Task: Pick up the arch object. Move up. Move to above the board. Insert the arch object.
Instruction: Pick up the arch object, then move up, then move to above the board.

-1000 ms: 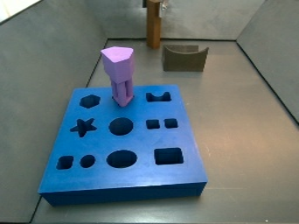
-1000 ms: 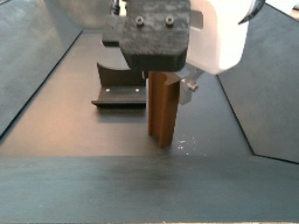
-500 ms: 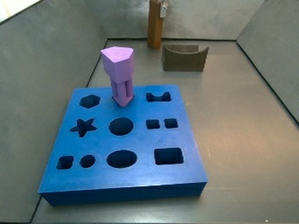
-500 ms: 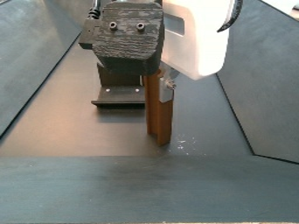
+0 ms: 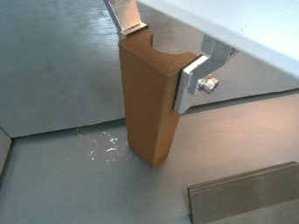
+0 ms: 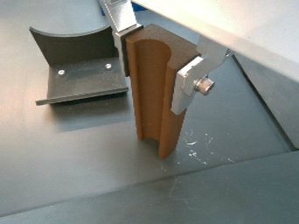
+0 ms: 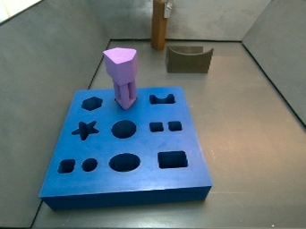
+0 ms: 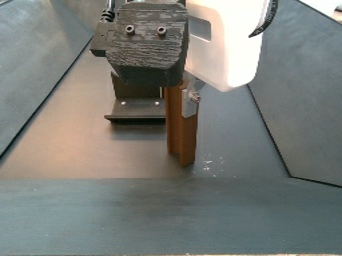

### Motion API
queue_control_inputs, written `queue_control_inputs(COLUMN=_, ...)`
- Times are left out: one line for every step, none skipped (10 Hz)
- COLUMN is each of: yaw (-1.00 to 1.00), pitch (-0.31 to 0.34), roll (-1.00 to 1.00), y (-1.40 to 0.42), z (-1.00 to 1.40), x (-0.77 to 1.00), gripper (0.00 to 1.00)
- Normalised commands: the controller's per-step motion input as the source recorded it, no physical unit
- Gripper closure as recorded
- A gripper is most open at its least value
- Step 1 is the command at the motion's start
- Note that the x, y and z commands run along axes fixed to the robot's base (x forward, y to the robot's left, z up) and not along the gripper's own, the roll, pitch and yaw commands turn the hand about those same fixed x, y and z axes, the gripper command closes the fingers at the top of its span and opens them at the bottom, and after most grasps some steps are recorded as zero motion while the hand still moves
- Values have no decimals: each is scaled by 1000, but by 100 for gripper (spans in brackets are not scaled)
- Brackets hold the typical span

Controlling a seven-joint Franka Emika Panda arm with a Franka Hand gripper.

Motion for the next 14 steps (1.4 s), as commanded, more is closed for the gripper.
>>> queue_control_inputs(yaw=0, pitch=0, roll=0, y=0, z=0, x=0, gripper=100)
queue_control_inputs(yaw=0, pitch=0, roll=0, y=0, z=0, x=0, gripper=100)
queue_control_inputs(yaw=0, pitch=0, roll=0, y=0, z=0, x=0, gripper=100)
queue_control_inputs(yaw=0, pitch=0, roll=0, y=0, z=0, x=0, gripper=100)
queue_control_inputs(yaw=0, pitch=0, roll=0, y=0, z=0, x=0, gripper=100)
queue_control_inputs(yaw=0, pitch=0, roll=0, y=0, z=0, x=0, gripper=100)
queue_control_inputs(yaw=0, pitch=0, roll=0, y=0, z=833, x=0, gripper=100)
queue_control_inputs(yaw=8, pitch=57, roll=-14, y=7, z=789, x=-73, gripper=100)
queue_control_inputs(yaw=0, pitch=68, roll=-5, y=3, z=667, x=-75, gripper=100)
queue_control_inputs(yaw=-7, pitch=67, roll=6, y=4, z=568, x=-56, gripper=100)
queue_control_inputs(yaw=-14, pitch=73, roll=27, y=5, z=281, x=-22, gripper=100)
queue_control_inputs(yaw=-63, pitch=-163, roll=233, y=151, z=1000, x=-378, gripper=100)
queue_control_inputs(yaw=-61, pitch=-170, roll=239, y=165, z=998, x=-397, gripper=100)
queue_control_inputs(yaw=-45, pitch=-145, roll=183, y=54, z=835, x=-309, gripper=100)
